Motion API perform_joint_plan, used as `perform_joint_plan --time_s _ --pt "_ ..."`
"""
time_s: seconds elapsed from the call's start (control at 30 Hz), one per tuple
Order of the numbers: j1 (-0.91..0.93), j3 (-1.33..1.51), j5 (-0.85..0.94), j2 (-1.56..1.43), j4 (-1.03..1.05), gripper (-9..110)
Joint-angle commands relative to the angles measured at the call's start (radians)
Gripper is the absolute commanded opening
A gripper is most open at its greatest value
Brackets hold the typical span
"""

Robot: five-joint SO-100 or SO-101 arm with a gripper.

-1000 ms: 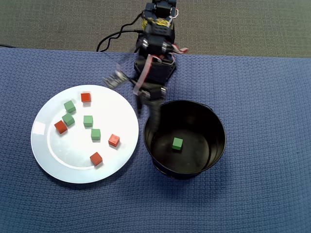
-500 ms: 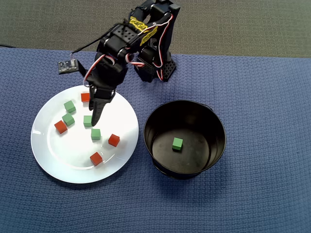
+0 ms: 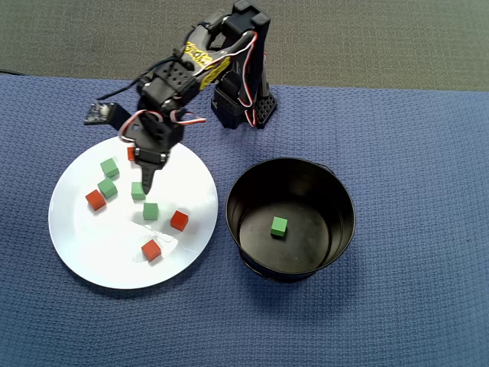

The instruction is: Pick up the green cubes from the white plate and place them in the black recipient

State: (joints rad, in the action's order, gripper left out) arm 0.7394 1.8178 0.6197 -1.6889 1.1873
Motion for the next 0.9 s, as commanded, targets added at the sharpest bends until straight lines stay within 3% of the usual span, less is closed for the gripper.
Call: perform_joint_plan --time_s 0.0,0.17,0.47,0.87 --pt "0.061 -0.098 0.028 0.074 -0.041 20" --pt "0.081 -0.133 0.041 0.152 -0.066 19" --pt "0.072 -0.106 0.238 0.192 -0.110 19" --pt "0.081 -0.087 0.235 0.238 -0.156 17"
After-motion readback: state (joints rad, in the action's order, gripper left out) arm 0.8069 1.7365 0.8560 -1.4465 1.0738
